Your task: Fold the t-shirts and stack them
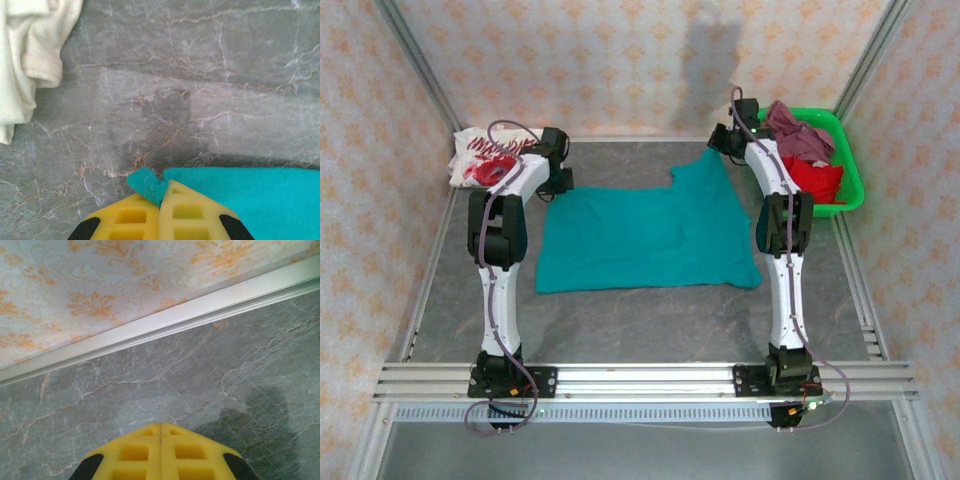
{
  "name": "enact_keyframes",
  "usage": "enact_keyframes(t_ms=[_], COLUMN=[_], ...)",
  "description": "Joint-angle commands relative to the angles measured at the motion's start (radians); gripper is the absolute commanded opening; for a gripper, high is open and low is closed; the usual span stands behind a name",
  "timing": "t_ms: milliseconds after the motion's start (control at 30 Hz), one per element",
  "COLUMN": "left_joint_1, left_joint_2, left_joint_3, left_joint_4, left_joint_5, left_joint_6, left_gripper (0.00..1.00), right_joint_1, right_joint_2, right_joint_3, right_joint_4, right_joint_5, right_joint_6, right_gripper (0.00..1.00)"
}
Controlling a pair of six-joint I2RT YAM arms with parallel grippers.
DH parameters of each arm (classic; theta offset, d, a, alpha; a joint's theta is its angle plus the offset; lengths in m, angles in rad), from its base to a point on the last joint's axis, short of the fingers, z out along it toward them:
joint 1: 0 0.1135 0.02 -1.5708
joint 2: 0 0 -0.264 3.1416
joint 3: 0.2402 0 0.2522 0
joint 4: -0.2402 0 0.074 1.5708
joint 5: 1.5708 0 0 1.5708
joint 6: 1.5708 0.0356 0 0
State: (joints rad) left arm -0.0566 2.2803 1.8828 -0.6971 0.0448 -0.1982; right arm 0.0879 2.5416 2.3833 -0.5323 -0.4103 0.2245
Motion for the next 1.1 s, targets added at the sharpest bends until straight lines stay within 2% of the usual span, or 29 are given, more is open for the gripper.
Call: enact_keyframes(t_ms=[0,100,267,400,733,1067], left_joint_1=[0.009,0.012,0.014,0.015,0.035,0.045], left_joint_2=[-0.073,-0.086,-0.148,-0.168,-0.232,-0.249], left_joint_3=[-0.023,-0.048,-0.153,-0.185,-0.303,-0.352], left_joint_4=[0.044,0.059,0.146,0.166,0.223,0.249], left_joint_5=[0.012,0.016,0.014,0.026,-0.034,-0.034], left_joint_6=[0.037,0.042,0.066,0.092,0.108,0.135], left_gripper=[0.00,0.00,0.00,0.00,0.00,0.00], right_joint_1=[-0.009,-0.008,-0.011,-0.019,-0.031,-0.042], right_joint_2=[-0.080,-0.152,-0.336,-0.438,-0.604,-0.743], right_joint_3=[-0.086,-0.199,-0.496,-0.649,-0.926,-1.095], right_joint_4=[0.061,0.126,0.356,0.463,0.617,0.693], right_joint_5=[-0.002,-0.008,-0.017,-0.010,0.017,-0.007], right_joint_6=[0.005,0.006,0.033,0.037,0.056,0.052], right_gripper=[0.00,0.00,0.00,0.00,0.00,0.00])
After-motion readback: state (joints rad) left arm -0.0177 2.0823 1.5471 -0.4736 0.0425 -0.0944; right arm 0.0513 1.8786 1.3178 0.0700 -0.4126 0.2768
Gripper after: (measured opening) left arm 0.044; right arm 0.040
